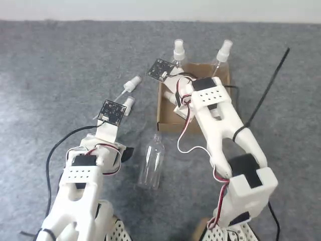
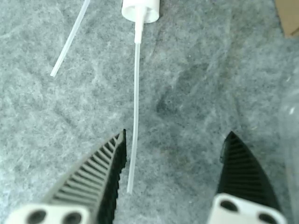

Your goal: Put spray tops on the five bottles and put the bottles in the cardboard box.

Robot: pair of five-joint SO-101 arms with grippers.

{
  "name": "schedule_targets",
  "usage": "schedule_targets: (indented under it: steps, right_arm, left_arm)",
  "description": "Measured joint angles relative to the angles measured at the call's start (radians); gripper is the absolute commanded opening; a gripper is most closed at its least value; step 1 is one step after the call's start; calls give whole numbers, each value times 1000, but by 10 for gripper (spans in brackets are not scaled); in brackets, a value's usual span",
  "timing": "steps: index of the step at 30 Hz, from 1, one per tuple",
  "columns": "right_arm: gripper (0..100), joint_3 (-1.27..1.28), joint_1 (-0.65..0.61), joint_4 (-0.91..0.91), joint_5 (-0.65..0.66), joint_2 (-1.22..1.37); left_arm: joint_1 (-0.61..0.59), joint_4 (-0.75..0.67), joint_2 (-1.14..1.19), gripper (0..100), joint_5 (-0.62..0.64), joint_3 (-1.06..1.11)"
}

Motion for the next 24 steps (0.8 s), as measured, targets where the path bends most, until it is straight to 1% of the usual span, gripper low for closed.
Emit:
schedule_targets:
  steps: [8, 16, 21, 24]
  right_arm:
    - [381, 0, 0, -80, 0, 104]
    - [379, -2, 0, -153, 0, 112]
    - [310, -2, 0, -166, 0, 112]
    - [301, -2, 0, -166, 0, 112]
  left_arm:
    - [0, 0, 0, 306, 0, 0]
    - [0, 0, 0, 306, 0, 0]
    - [0, 0, 0, 306, 0, 0]
    - [0, 0, 0, 306, 0, 0]
